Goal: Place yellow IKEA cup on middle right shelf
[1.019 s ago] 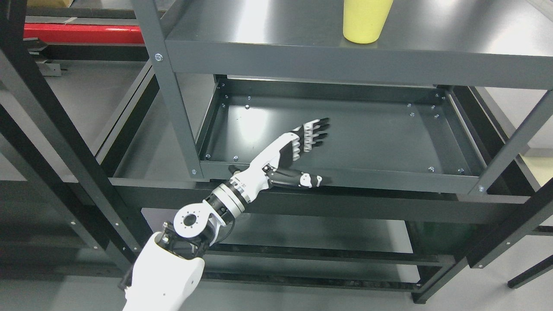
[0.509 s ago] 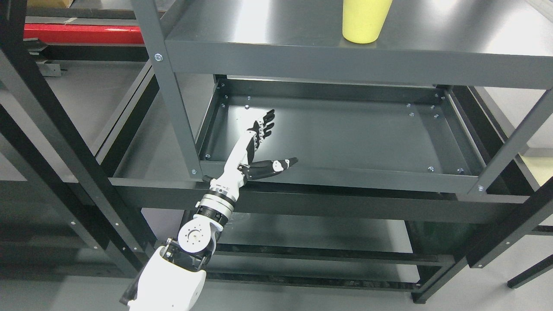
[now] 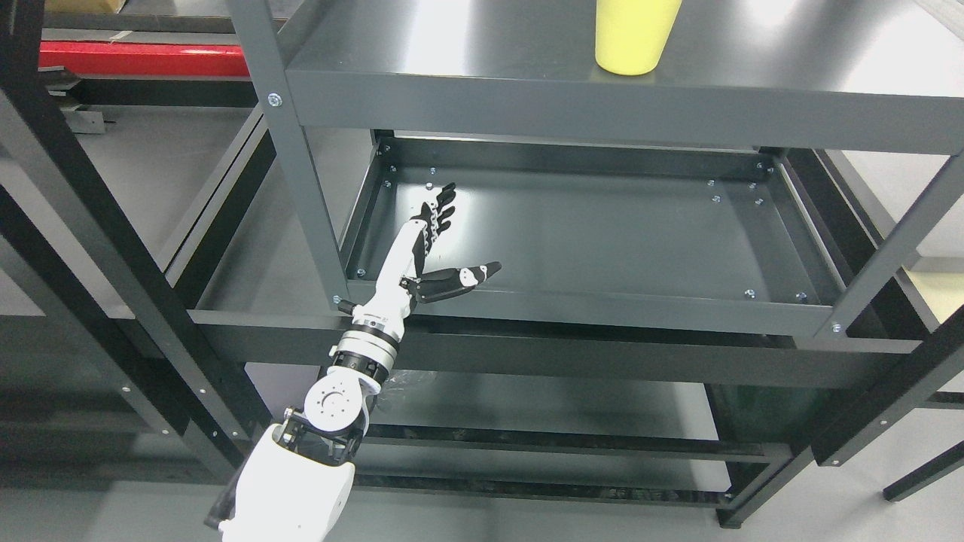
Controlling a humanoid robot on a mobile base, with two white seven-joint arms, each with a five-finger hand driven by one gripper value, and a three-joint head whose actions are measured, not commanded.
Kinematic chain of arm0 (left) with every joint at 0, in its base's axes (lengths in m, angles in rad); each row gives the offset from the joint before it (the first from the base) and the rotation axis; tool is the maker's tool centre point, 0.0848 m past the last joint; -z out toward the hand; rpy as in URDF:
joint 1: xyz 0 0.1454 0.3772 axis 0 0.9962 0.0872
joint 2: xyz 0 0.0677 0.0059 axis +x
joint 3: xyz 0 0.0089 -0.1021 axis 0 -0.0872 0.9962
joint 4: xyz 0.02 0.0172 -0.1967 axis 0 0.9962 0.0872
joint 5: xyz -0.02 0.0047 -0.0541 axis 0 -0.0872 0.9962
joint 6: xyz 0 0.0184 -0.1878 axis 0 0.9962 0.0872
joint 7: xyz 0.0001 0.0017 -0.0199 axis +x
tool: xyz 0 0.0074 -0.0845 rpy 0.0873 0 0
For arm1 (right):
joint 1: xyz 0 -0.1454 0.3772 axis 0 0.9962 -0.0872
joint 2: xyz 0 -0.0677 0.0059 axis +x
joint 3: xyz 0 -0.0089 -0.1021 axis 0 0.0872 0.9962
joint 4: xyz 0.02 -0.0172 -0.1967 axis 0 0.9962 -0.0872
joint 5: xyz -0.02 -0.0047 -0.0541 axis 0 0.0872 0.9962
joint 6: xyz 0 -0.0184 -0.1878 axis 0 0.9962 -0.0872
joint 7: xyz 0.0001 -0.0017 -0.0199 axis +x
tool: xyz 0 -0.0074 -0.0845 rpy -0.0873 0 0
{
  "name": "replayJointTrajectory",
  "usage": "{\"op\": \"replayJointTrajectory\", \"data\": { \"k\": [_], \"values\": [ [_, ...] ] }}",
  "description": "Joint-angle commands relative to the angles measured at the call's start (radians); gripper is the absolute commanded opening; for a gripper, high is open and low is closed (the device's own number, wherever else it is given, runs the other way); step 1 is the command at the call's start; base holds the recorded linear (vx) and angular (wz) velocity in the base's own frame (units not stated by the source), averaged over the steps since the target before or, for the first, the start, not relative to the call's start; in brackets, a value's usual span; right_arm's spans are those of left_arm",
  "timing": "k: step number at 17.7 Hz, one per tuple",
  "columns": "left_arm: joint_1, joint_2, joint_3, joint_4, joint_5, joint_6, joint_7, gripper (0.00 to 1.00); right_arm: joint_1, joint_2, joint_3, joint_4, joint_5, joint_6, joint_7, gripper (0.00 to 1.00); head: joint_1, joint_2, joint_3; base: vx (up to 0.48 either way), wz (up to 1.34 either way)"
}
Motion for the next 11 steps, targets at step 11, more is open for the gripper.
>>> {"op": "replayJointTrajectory", "data": {
  "k": [11],
  "values": [
    [0.062, 0.009, 0.061, -0.048, -0.003, 0.009, -0.014, 0.99, 0.014, -0.017, 0.017, 0.000, -0.025, 0.001, 0.001, 0.99, 0.0000, 0.000, 0.000, 0.000, 0.00]
  ]
}}
